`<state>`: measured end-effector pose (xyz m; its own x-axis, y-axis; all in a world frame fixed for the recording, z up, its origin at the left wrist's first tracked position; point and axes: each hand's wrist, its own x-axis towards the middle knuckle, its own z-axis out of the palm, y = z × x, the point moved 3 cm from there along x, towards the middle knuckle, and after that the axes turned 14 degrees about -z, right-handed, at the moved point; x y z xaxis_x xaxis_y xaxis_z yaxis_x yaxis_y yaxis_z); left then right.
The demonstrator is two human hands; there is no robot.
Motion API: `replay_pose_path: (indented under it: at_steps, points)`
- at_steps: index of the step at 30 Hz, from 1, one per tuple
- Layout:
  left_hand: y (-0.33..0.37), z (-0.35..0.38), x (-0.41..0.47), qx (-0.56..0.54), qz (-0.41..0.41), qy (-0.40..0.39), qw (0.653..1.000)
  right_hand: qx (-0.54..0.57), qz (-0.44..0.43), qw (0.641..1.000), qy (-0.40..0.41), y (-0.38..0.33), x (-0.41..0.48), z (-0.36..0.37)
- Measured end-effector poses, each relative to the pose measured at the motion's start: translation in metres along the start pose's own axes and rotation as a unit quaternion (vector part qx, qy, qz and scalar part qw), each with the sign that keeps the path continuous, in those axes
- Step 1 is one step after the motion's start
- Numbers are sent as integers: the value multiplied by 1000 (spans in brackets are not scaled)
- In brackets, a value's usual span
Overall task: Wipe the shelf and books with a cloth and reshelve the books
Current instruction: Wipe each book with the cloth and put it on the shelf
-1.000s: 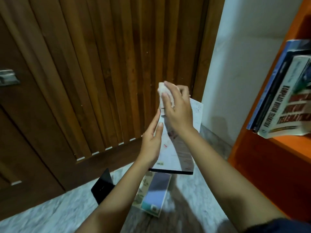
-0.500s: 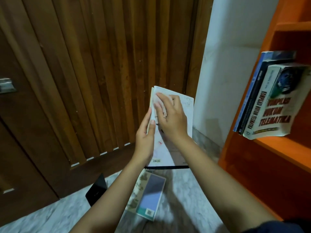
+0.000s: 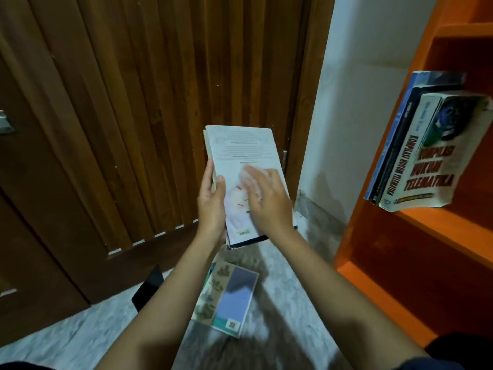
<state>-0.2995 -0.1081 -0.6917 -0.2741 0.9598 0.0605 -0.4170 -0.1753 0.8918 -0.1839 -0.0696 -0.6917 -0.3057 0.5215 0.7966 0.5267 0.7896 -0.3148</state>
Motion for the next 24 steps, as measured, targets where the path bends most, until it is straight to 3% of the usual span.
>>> replay_pose_path:
  at_steps: [2, 4, 6, 11, 14, 19, 24]
  points:
    - [5, -8, 0, -15, -3, 7, 1000, 5, 141, 990, 23, 33, -12, -5]
    - [9, -11, 2, -24, -2, 18, 1000, -4, 195, 980, 26, 41, -25, -5]
    - [9, -9, 5, -33, -1, 30, 999, -4, 148, 989, 16, 13, -33, 2]
    - [18, -14, 11, -35, 6, 62, 997, -6, -112, 994, 1, -50, -75, 23]
    - [24, -22, 9, -59, 7, 70, 996, -37, -156, 987, 13, -32, -80, 17]
    - [29, -30, 4, -43, -1, 63, 997, -22, 28, 999, -10, 14, -73, -1]
    - [26, -31, -1, -40, -17, 33, 999, 152, 173, 972, 38, 32, -54, -23]
